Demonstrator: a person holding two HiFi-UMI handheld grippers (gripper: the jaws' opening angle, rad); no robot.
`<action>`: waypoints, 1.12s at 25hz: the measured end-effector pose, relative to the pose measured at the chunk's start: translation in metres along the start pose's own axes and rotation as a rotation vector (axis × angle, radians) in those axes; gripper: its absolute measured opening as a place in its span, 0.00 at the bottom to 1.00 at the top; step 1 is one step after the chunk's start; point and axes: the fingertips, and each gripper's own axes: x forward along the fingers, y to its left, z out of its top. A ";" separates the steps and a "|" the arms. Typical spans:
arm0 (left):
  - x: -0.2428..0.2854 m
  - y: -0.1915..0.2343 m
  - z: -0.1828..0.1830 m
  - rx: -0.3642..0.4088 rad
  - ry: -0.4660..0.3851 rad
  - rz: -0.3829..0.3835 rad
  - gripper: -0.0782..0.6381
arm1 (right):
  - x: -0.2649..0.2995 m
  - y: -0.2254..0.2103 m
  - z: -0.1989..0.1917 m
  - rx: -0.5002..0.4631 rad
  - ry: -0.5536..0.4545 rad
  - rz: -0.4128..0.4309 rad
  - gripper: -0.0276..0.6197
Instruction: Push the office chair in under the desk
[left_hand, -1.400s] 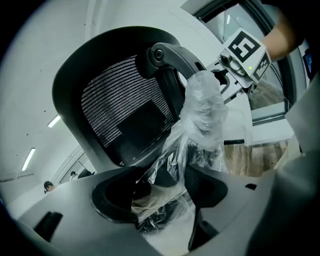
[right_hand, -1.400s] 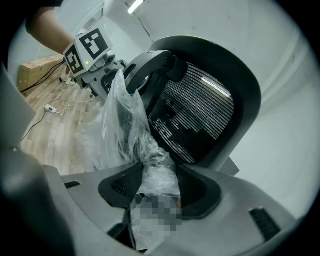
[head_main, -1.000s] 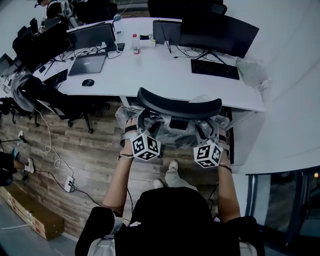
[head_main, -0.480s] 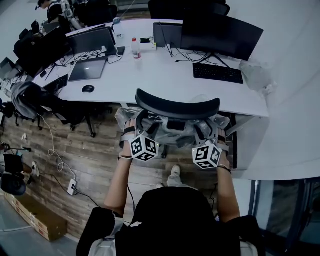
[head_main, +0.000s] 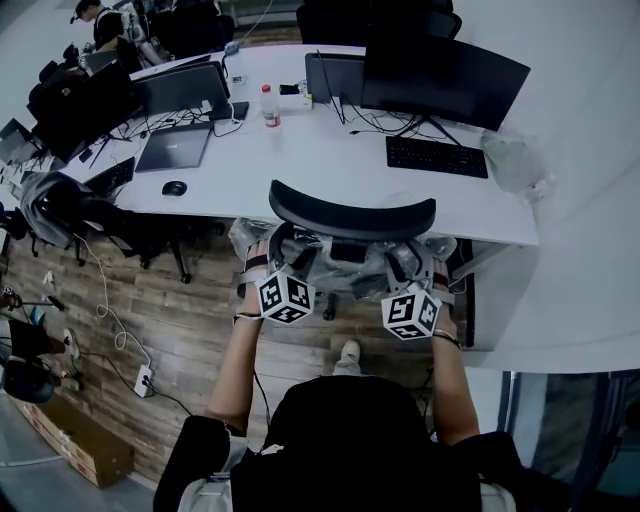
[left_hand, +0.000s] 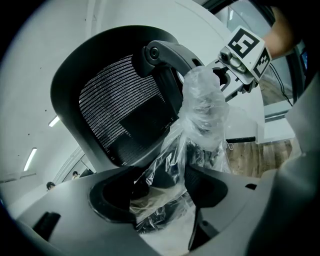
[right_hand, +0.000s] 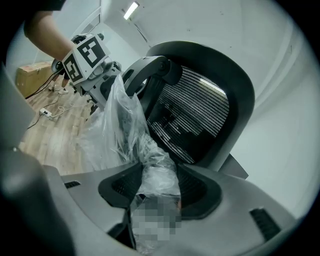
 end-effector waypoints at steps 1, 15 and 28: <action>0.004 0.002 0.000 0.000 0.000 0.000 0.55 | 0.004 -0.002 0.000 0.000 0.000 0.000 0.38; 0.022 0.012 0.000 0.007 -0.013 0.011 0.55 | 0.022 -0.011 -0.001 -0.021 -0.011 0.000 0.38; 0.041 0.024 0.004 0.011 -0.029 0.019 0.55 | 0.044 -0.024 0.000 -0.035 -0.025 0.023 0.38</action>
